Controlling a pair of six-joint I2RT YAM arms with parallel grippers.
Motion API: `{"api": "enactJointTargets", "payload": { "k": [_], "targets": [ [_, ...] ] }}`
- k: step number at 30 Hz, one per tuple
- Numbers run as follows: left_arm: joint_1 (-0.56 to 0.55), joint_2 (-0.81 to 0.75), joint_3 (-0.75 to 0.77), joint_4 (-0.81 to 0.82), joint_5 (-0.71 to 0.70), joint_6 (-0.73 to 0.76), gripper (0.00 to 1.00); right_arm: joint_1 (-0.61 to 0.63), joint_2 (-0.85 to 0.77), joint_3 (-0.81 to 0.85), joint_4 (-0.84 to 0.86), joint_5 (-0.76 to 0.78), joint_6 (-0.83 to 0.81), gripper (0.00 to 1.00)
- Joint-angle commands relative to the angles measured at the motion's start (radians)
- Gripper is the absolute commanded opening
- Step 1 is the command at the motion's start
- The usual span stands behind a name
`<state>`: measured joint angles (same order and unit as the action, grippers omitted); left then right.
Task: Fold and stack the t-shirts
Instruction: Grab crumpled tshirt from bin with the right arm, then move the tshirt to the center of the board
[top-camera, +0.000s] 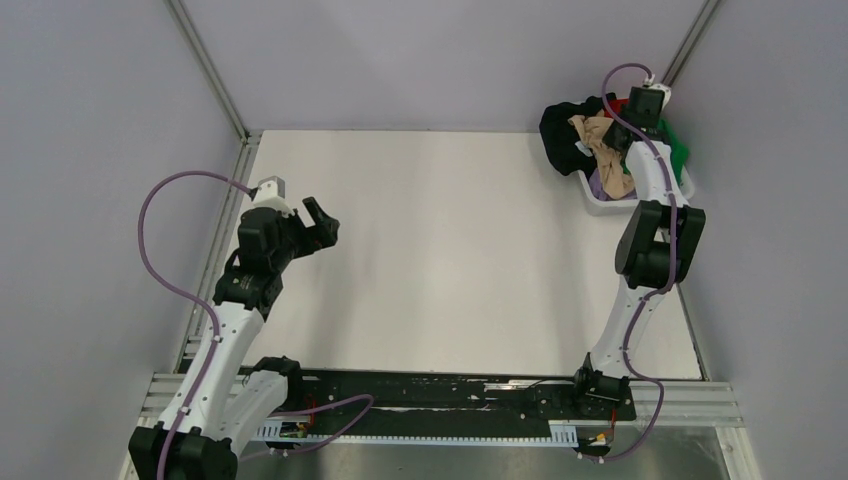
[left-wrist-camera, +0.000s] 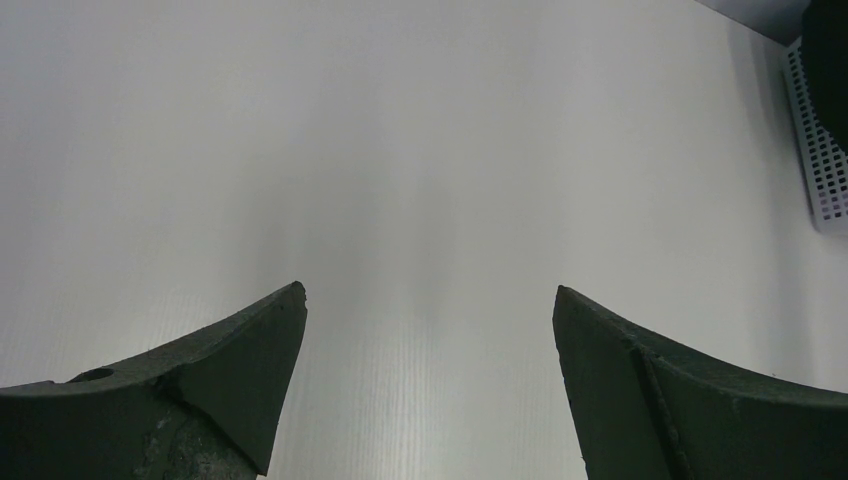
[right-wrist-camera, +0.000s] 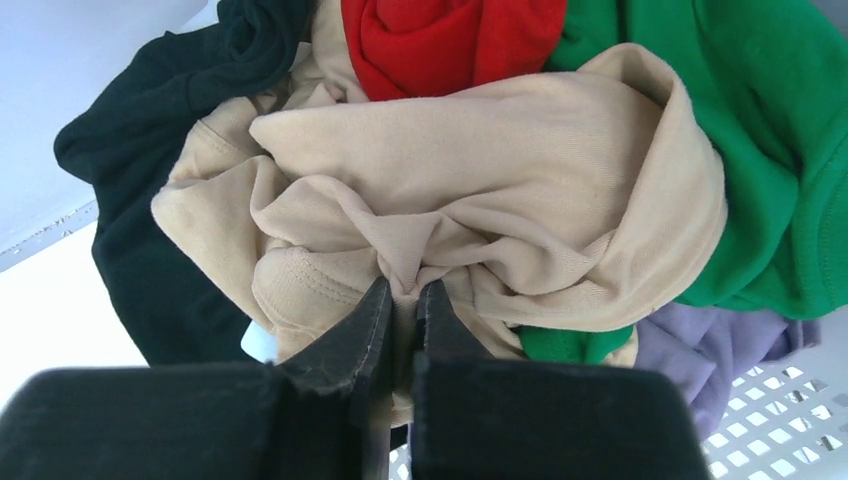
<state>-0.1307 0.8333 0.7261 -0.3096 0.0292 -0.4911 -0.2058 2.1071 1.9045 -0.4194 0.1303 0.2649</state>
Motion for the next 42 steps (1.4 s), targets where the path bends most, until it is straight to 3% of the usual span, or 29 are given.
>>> {"api": "enactJointTargets", "payload": {
  "k": [1,16,31,35,39,42],
  "targets": [
    [-0.005,-0.006,0.006,0.025,-0.009,0.011,1.0,0.003,-0.092,0.05,0.08,0.053,-0.068,0.0],
    [-0.004,-0.072,-0.015,0.033,0.028,-0.014,1.0,0.003,-0.461,0.062,0.286,0.017,-0.073,0.0],
    [-0.004,-0.073,-0.023,0.043,0.067,-0.049,1.0,0.006,-0.771,0.045,0.502,-0.605,0.157,0.0],
    [-0.004,-0.073,-0.025,0.045,0.081,-0.061,1.0,0.014,-0.771,0.101,0.517,-0.832,0.326,0.0],
    [-0.005,-0.052,-0.018,0.033,0.068,-0.073,1.0,0.113,-0.744,0.091,0.561,-1.004,0.46,0.0],
    [-0.004,-0.045,0.001,0.017,0.075,-0.082,1.0,0.281,-0.724,0.095,0.507,-0.993,0.379,0.0]
  ]
}}
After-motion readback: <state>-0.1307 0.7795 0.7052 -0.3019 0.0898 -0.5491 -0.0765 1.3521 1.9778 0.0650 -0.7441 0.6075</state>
